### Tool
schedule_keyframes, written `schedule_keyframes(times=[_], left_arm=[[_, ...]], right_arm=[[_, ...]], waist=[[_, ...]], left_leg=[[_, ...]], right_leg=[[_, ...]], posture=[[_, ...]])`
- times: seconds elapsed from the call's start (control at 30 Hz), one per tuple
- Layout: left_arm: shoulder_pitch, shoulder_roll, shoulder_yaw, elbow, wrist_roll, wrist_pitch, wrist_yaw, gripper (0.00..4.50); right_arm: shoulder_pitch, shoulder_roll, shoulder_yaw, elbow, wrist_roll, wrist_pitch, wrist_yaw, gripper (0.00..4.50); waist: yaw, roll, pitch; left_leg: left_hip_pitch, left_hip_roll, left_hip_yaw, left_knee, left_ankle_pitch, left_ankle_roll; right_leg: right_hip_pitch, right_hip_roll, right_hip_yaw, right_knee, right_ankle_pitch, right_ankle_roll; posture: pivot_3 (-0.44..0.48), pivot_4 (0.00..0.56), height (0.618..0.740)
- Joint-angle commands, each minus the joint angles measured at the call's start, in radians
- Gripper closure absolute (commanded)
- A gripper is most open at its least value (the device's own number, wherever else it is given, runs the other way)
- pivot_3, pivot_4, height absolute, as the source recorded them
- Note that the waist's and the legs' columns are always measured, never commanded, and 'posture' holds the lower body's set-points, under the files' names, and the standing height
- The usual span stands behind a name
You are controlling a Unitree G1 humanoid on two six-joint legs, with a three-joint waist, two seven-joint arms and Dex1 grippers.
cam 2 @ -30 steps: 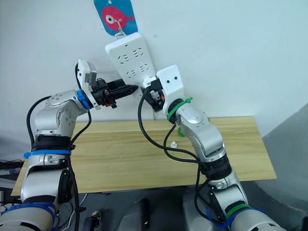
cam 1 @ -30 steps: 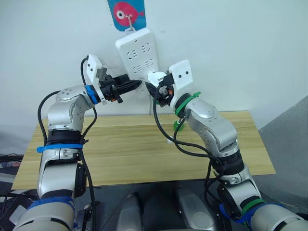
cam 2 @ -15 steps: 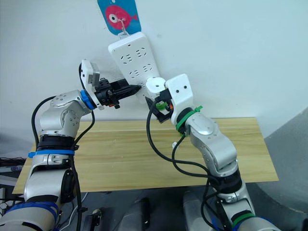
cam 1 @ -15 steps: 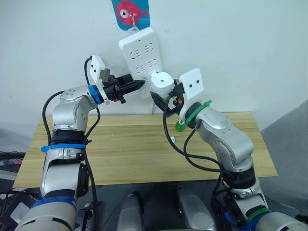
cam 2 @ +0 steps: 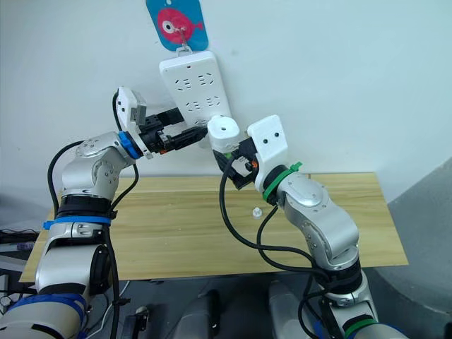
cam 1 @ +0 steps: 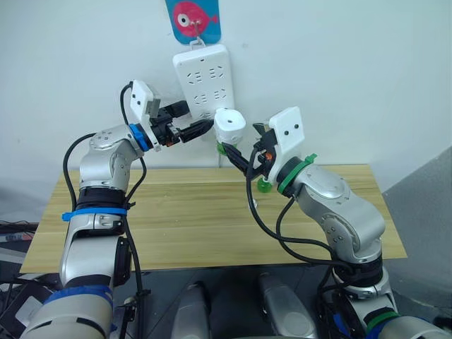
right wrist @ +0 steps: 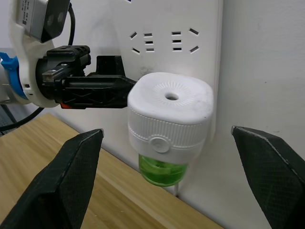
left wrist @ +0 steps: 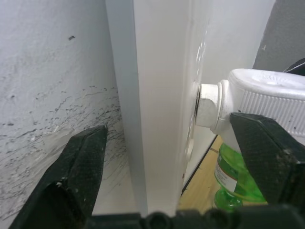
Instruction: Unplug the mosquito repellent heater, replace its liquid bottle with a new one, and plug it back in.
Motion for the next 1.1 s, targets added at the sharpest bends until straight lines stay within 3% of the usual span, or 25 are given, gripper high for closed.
schedule_keyframes(times=[0.03,0.27,0.4,0.5,0.63,0.83,1.1], left_arm=[[0.007,0.077,0.081,-0.014,0.021,-0.039,0.083,0.03],[0.238,0.231,0.141,-0.262,-0.010,0.042,0.073,0.03],[0.410,0.309,0.191,-0.474,-0.091,0.168,0.032,0.03],[0.577,0.366,0.257,-0.699,-0.212,0.310,-0.016,0.00],[0.785,0.422,0.372,-0.986,-0.376,0.477,-0.027,0.00],[0.866,0.431,0.478,-1.221,-0.591,0.620,0.098,0.00],[0.885,0.440,0.494,-1.288,-0.678,0.643,0.211,0.00]], right_arm=[[0.003,-0.010,-0.013,-0.051,0.012,-0.005,0.012,0.00],[0.041,-0.067,0.012,-0.109,0.037,-0.019,0.074,0.00],[0.052,-0.078,0.010,-0.121,0.062,-0.037,0.114,0.00],[0.061,-0.091,0.008,-0.123,0.094,-0.060,0.162,0.59],[0.068,-0.099,0.011,-0.103,0.099,-0.094,0.187,2.07],[0.053,-0.109,0.037,-0.018,0.061,-0.174,0.210,4.33],[0.022,-0.090,0.055,0.095,0.002,-0.243,0.200,4.46]], waist=[[-0.003,0.000,0.000],[-0.033,0.000,0.000],[-0.018,0.000,0.000],[0.005,-0.001,0.000],[0.034,-0.004,-0.002],[0.086,-0.005,-0.003],[0.104,-0.006,-0.003]], left_leg=[[0.000,0.000,0.000,0.000,0.000,0.000],[0.003,0.004,0.000,-0.005,0.000,0.000],[0.002,0.004,0.000,-0.009,0.000,0.000],[0.000,0.002,0.000,-0.009,0.000,0.000],[0.000,0.002,0.002,-0.009,0.000,0.000],[0.003,0.001,0.002,-0.007,0.000,0.000],[0.002,0.000,0.004,-0.006,0.000,0.000]], right_leg=[[0.000,0.000,0.000,0.000,0.000,0.000],[-0.001,0.003,0.002,0.001,0.001,-0.002],[-0.002,0.001,0.000,-0.001,-0.001,-0.004],[-0.003,-0.001,0.000,-0.004,-0.001,-0.004],[-0.002,-0.007,0.001,-0.004,-0.002,-0.002],[0.000,-0.005,0.000,-0.005,-0.004,0.001],[0.000,-0.005,0.001,-0.004,-0.002,-0.003]], posture=[[-0.201,0.218,0.725],[-0.167,0.221,0.725],[-0.140,0.220,0.725],[-0.093,0.215,0.725],[-0.044,0.209,0.725],[0.012,0.202,0.725],[0.041,0.190,0.725]])
